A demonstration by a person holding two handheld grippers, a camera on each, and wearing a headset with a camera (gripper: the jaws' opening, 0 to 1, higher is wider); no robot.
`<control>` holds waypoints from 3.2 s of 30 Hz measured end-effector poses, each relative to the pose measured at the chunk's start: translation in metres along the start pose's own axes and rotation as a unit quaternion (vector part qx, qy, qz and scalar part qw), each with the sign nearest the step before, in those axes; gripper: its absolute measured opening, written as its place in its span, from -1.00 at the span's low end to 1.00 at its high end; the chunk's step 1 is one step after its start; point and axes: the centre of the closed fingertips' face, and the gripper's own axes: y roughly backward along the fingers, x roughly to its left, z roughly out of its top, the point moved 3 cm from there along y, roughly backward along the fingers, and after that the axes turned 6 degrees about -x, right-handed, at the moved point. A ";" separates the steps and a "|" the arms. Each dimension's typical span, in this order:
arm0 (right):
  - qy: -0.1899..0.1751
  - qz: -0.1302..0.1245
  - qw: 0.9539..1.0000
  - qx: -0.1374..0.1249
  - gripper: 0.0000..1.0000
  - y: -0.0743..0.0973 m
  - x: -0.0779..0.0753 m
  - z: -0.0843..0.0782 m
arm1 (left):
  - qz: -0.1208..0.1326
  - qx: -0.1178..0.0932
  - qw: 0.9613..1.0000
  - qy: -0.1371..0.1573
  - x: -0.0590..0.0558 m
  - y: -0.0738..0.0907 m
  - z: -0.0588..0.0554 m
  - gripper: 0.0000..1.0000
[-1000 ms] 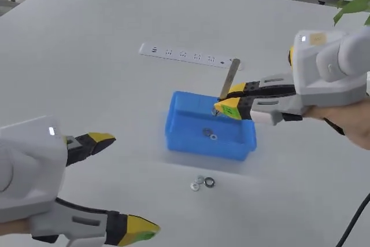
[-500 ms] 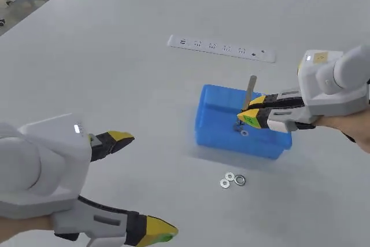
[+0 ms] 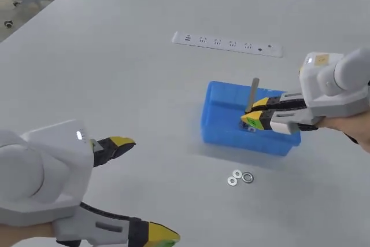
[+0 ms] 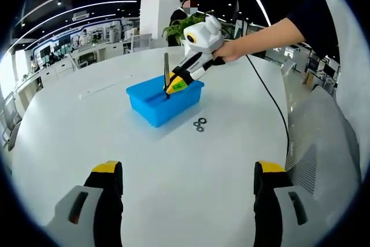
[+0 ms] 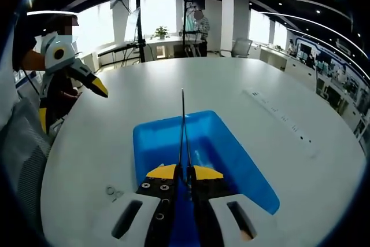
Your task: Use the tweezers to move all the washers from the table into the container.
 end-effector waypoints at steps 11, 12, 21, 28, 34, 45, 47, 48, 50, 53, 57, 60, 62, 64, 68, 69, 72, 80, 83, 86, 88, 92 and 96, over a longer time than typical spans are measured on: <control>-0.009 0.002 1.000 -0.003 -0.80 -0.001 0.002 -0.002 | 0.005 0.003 1.000 0.003 0.002 0.003 -0.001 0.99; -0.009 0.001 1.000 -0.002 -0.80 -0.001 0.002 -0.002 | 0.005 0.003 1.000 0.002 0.002 0.003 -0.001 0.99; -0.015 -0.005 1.000 -0.010 -0.80 0.002 -0.001 0.000 | 0.010 0.005 1.000 0.000 0.006 0.006 -0.001 0.99; -0.017 -0.017 0.999 -0.028 -0.80 0.011 -0.010 0.013 | 0.009 0.002 1.000 -0.003 0.007 0.003 0.005 0.99; -0.006 -0.020 0.999 -0.024 -0.80 0.014 -0.008 0.015 | 0.002 -0.011 1.000 -0.020 0.013 -0.009 0.024 0.99; 0.015 -0.013 1.000 -0.009 -0.84 0.024 0.002 0.009 | 0.003 -0.057 0.997 -0.048 0.035 -0.034 0.077 0.99; 0.016 -0.013 1.000 -0.007 -0.84 0.026 0.002 0.008 | -0.001 -0.064 0.997 -0.052 0.036 -0.040 0.088 0.99; 0.016 -0.013 1.000 -0.007 -0.84 0.027 0.002 0.008 | -0.004 -0.068 0.996 -0.053 0.036 -0.043 0.093 0.99; 0.018 -0.013 1.000 -0.006 -0.84 0.028 0.002 0.007 | -0.020 -0.079 0.995 -0.056 0.033 -0.054 0.107 0.98; 0.019 -0.011 1.000 -0.007 -0.84 0.028 0.002 0.008 | -0.045 -0.084 0.993 -0.072 0.030 -0.070 0.125 0.92; 0.029 -0.002 1.000 -0.006 -0.84 0.025 0.005 0.009 | -0.082 -0.083 0.989 -0.086 0.029 -0.093 0.145 0.54; 0.036 0.005 0.999 -0.007 -0.84 0.023 0.009 0.012 | -0.088 -0.086 0.988 -0.097 0.033 -0.105 0.156 0.39; 0.041 0.008 0.999 -0.008 -0.84 0.022 0.012 0.013 | -0.111 -0.078 0.988 -0.072 0.030 -0.114 0.158 0.29; 0.048 0.013 0.999 -0.006 -0.84 0.021 0.015 0.014 | -0.123 -0.072 0.987 -0.078 0.031 -0.123 0.159 0.08; 0.050 0.019 0.999 -0.005 -0.84 0.020 0.018 0.014 | -0.137 -0.021 0.983 -0.117 0.032 -0.131 0.148 -0.45; 0.052 0.020 0.998 -0.005 -0.84 0.020 0.017 0.014 | -0.137 -0.020 0.983 -0.118 0.031 -0.132 0.148 -0.58; 0.053 0.023 0.998 -0.009 -0.84 0.020 0.017 0.015 | -0.146 -0.021 0.983 -0.113 0.029 -0.131 0.148 -0.57; 0.045 0.030 0.998 -0.009 -0.84 0.017 0.019 0.013 | -0.156 -0.040 0.979 -0.127 0.026 -0.128 0.155 -0.84; 0.044 0.033 0.998 -0.011 -0.84 0.017 0.020 0.013 | -0.164 -0.036 0.977 -0.135 0.025 -0.127 0.154 -0.85; 0.048 0.037 0.998 -0.009 -0.84 0.017 0.022 0.013 | -0.170 -0.033 0.973 -0.153 0.022 -0.125 0.153 -0.87; 0.047 0.038 0.998 -0.010 -0.84 0.017 0.024 0.013 | -0.173 -0.032 0.971 -0.162 0.020 -0.125 0.153 -0.88; 0.043 0.041 0.998 -0.011 -0.82 0.018 0.027 0.015 | -0.174 -0.030 0.970 -0.169 0.018 -0.125 0.154 -0.91; 0.042 0.037 0.998 -0.011 -0.78 0.019 0.028 0.017 | -0.175 -0.023 0.968 -0.178 0.017 -0.127 0.158 -0.91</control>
